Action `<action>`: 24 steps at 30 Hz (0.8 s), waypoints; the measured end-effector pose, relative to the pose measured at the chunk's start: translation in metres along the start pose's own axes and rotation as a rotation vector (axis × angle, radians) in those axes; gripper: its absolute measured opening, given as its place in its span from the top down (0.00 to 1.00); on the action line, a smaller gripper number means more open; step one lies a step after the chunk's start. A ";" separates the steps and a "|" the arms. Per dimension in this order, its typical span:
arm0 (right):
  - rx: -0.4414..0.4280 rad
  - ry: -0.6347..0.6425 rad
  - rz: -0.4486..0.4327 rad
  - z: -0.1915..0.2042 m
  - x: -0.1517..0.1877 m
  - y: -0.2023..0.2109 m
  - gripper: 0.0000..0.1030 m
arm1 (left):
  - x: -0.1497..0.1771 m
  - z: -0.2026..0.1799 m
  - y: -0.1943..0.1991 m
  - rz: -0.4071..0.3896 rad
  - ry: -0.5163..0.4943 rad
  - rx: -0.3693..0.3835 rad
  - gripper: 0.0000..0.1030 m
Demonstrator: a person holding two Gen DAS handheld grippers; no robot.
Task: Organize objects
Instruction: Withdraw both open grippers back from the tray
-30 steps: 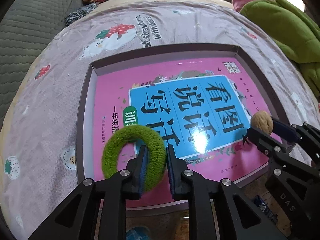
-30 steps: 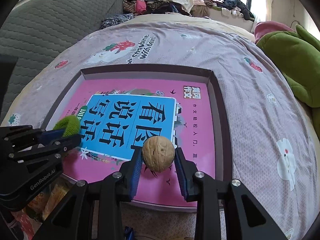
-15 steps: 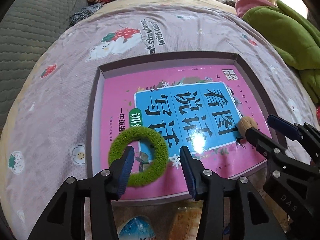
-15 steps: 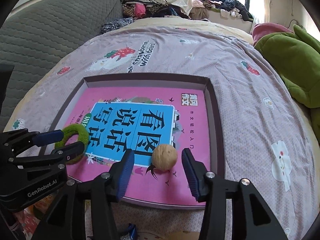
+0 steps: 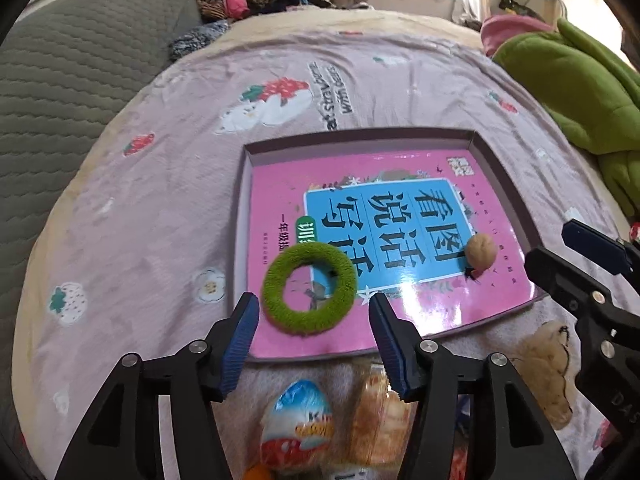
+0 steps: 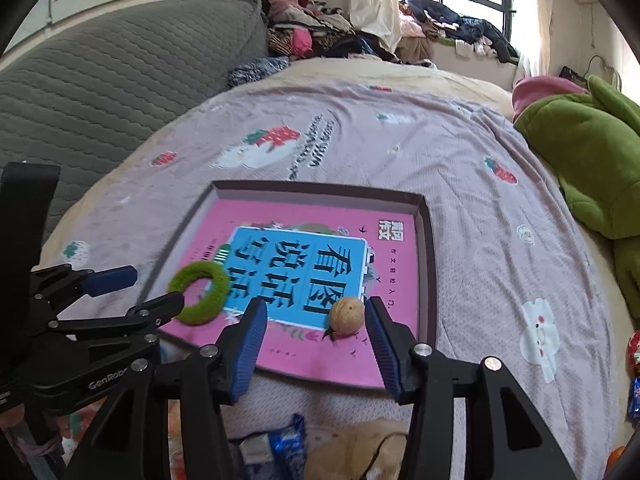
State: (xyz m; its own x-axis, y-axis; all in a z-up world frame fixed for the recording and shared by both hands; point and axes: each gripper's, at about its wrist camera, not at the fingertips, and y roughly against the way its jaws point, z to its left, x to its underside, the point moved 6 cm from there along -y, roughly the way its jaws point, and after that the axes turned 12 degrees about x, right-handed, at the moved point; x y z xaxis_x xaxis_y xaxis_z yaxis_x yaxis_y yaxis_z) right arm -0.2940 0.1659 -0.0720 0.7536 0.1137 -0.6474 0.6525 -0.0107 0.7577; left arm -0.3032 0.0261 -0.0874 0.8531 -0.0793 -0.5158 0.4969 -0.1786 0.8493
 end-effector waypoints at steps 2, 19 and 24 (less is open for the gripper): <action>-0.012 -0.007 -0.009 0.000 0.002 0.014 0.46 | 0.004 0.000 0.012 -0.015 0.008 0.013 0.39; -0.034 -0.038 -0.127 -0.006 0.035 0.107 0.45 | 0.038 0.002 0.108 -0.138 -0.003 0.052 0.38; -0.035 -0.037 -0.134 -0.007 0.042 0.114 0.45 | 0.050 0.001 0.124 -0.169 -0.009 0.065 0.38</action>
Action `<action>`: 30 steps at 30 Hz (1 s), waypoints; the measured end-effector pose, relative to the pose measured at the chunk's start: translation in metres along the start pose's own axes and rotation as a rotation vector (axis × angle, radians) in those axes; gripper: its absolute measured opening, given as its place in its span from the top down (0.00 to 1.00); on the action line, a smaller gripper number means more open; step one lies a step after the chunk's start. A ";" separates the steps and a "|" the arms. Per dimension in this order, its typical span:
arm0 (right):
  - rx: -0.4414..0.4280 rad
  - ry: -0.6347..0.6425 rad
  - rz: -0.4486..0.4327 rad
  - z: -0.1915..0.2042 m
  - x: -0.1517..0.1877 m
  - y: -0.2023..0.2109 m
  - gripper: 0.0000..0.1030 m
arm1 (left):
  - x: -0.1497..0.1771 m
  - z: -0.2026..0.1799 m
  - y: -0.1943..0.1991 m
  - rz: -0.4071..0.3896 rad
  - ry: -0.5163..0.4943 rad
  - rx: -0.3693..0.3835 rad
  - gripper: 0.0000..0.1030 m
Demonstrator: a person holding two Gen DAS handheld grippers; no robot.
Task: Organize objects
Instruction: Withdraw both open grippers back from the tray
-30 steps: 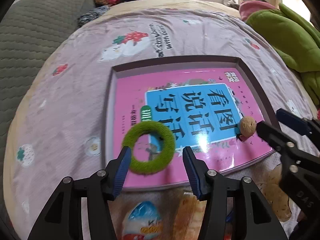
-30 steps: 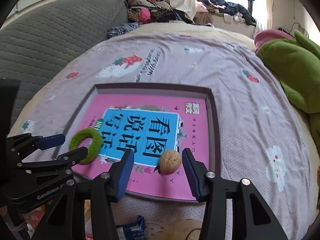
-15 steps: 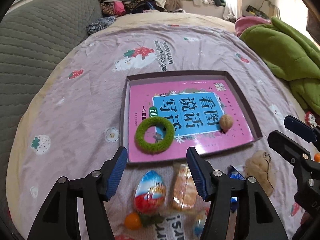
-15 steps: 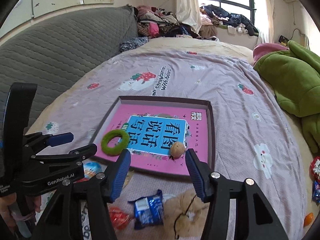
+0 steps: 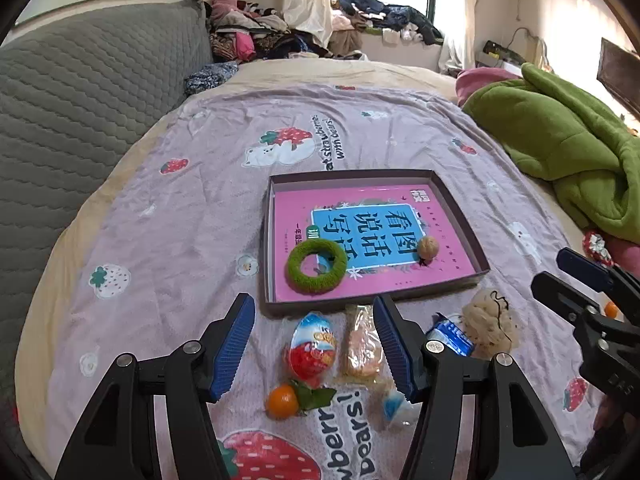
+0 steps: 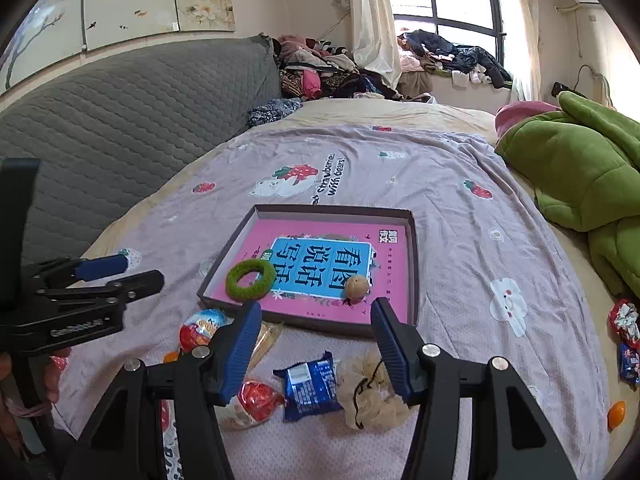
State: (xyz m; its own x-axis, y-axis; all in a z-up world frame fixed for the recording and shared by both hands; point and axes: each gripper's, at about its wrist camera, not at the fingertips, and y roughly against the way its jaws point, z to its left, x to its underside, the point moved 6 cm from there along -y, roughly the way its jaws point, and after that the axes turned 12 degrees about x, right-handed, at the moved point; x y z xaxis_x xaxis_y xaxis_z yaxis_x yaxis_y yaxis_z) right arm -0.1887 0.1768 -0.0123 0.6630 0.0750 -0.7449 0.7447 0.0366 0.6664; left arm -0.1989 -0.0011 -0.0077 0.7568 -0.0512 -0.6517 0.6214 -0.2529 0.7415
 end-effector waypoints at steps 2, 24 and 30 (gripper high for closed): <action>-0.001 0.004 -0.002 0.000 0.003 0.002 0.45 | 0.005 -0.001 0.004 -0.002 0.003 0.003 0.38; -0.024 0.014 -0.031 0.003 0.005 0.015 0.45 | 0.021 -0.004 0.016 -0.014 -0.008 0.006 0.38; -0.005 0.017 -0.025 -0.002 0.013 0.015 0.45 | 0.030 -0.012 0.015 -0.012 -0.023 0.009 0.38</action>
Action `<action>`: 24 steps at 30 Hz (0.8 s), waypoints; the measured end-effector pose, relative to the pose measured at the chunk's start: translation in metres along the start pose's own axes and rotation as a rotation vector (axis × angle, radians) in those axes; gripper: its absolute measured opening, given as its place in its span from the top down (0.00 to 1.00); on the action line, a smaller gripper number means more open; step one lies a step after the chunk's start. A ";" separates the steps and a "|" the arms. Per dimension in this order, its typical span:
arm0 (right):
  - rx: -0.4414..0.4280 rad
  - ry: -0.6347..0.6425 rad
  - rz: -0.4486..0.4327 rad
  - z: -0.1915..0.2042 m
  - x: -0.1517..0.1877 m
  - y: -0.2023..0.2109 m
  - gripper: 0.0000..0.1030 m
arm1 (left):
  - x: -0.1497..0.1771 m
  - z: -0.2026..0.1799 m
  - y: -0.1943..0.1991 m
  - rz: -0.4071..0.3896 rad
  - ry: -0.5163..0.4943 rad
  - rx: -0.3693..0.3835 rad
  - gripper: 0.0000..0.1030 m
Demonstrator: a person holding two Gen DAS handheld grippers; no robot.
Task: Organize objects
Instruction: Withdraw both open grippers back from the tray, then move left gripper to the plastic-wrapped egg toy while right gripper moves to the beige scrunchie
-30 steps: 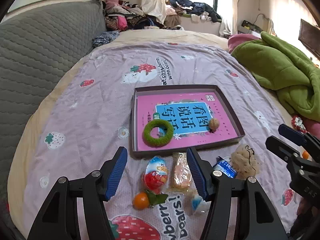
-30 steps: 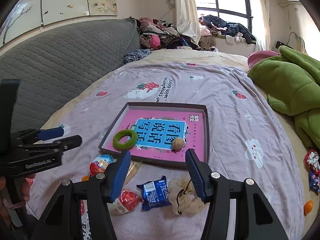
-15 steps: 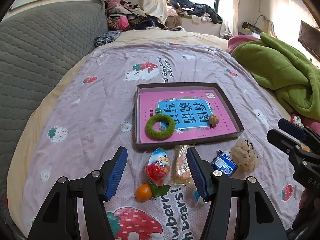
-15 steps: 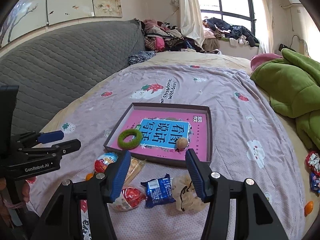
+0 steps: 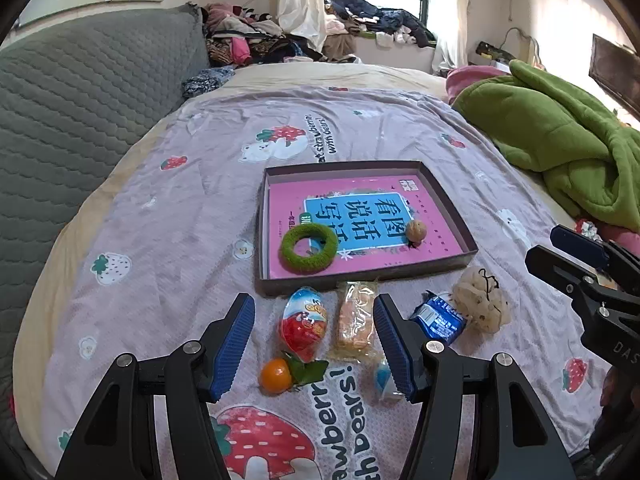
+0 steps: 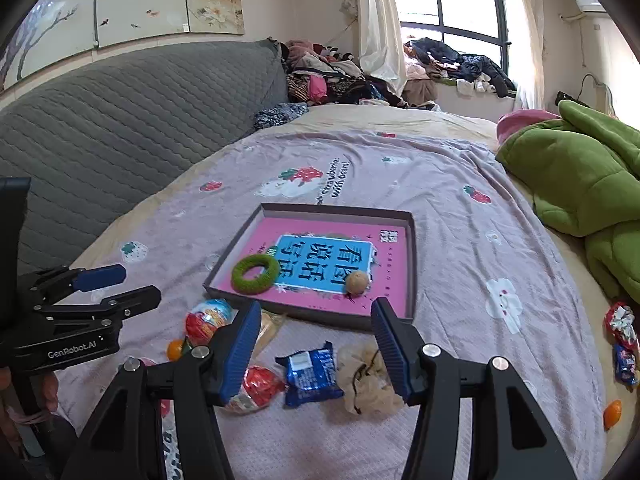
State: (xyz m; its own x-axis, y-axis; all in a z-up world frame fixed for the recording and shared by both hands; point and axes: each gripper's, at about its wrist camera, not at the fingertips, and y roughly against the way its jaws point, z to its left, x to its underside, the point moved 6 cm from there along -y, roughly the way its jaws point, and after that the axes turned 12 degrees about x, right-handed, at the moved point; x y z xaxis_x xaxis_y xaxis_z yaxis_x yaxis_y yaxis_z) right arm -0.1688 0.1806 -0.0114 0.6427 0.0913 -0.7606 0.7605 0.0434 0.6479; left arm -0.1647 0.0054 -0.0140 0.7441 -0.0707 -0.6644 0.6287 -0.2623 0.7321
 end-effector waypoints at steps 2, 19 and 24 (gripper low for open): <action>0.007 -0.002 0.005 -0.003 0.004 0.000 0.45 | 0.003 -0.003 0.000 0.001 -0.006 0.004 0.38; 0.046 -0.011 0.022 -0.020 0.031 0.004 0.44 | 0.028 -0.030 -0.004 -0.016 -0.042 0.033 0.38; 0.058 -0.011 0.042 -0.026 0.039 0.000 0.44 | 0.034 -0.037 -0.006 -0.020 -0.059 0.046 0.38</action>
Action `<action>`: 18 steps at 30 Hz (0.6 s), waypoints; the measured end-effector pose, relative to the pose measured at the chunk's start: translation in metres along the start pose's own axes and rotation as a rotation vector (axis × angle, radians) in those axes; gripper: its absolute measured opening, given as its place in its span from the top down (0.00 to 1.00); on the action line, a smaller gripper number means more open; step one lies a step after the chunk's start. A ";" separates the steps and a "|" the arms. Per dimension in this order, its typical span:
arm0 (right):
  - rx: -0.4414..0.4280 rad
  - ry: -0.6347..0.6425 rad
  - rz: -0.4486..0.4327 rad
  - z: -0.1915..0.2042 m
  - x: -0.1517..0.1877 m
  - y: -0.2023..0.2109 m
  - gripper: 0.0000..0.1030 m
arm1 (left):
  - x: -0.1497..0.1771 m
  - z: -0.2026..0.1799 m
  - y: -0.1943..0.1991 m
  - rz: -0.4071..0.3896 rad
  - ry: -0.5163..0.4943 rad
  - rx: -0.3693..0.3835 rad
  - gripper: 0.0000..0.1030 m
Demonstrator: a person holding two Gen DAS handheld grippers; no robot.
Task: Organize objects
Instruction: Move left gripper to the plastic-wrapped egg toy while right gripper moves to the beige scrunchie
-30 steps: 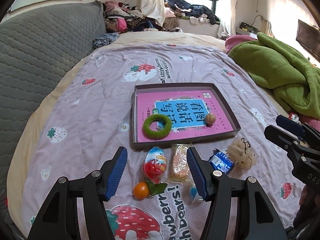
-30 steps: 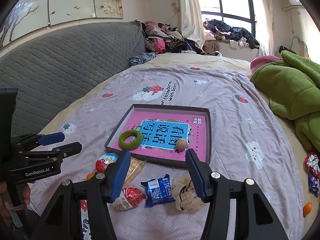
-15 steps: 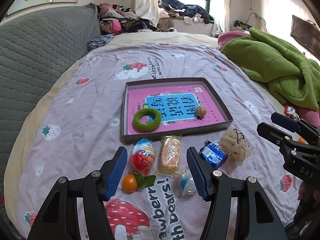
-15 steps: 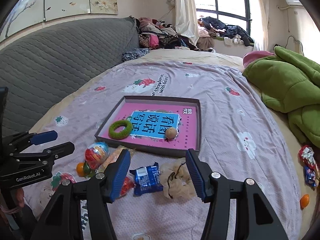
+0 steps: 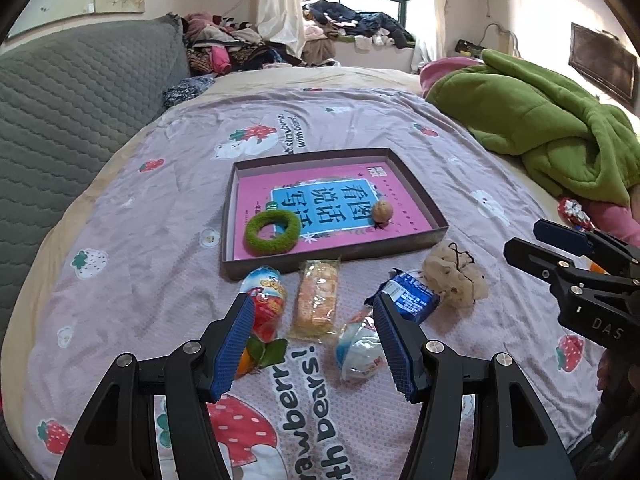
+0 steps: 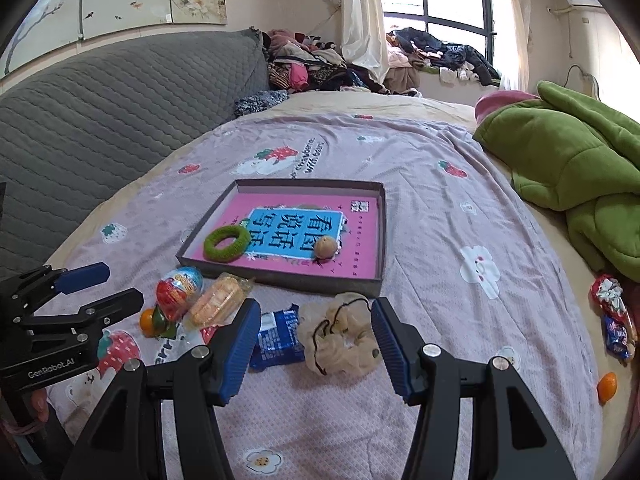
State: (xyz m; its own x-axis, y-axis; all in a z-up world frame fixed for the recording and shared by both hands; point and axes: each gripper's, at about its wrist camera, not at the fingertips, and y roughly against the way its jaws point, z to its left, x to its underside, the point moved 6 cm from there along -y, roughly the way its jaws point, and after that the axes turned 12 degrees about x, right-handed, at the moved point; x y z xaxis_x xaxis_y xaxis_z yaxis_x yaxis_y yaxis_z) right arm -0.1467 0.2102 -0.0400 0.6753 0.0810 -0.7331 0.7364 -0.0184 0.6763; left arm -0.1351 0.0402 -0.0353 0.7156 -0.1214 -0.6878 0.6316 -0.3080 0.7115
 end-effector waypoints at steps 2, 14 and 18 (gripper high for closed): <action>0.003 0.002 0.004 -0.002 0.002 -0.001 0.44 | 0.002 -0.002 -0.001 0.000 -0.003 0.004 0.38; 0.008 0.023 0.042 -0.002 0.018 -0.008 0.44 | 0.017 -0.012 -0.017 0.030 -0.014 0.036 0.39; 0.013 0.034 0.063 -0.002 0.023 -0.014 0.44 | 0.021 -0.014 -0.021 0.035 -0.023 0.046 0.38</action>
State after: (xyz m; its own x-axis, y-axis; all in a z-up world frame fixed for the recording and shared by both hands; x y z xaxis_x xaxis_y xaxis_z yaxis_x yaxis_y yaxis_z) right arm -0.1410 0.2140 -0.0664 0.7185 0.1135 -0.6862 0.6933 -0.0375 0.7197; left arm -0.1286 0.0576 -0.0626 0.7296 -0.1545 -0.6662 0.5916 -0.3461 0.7282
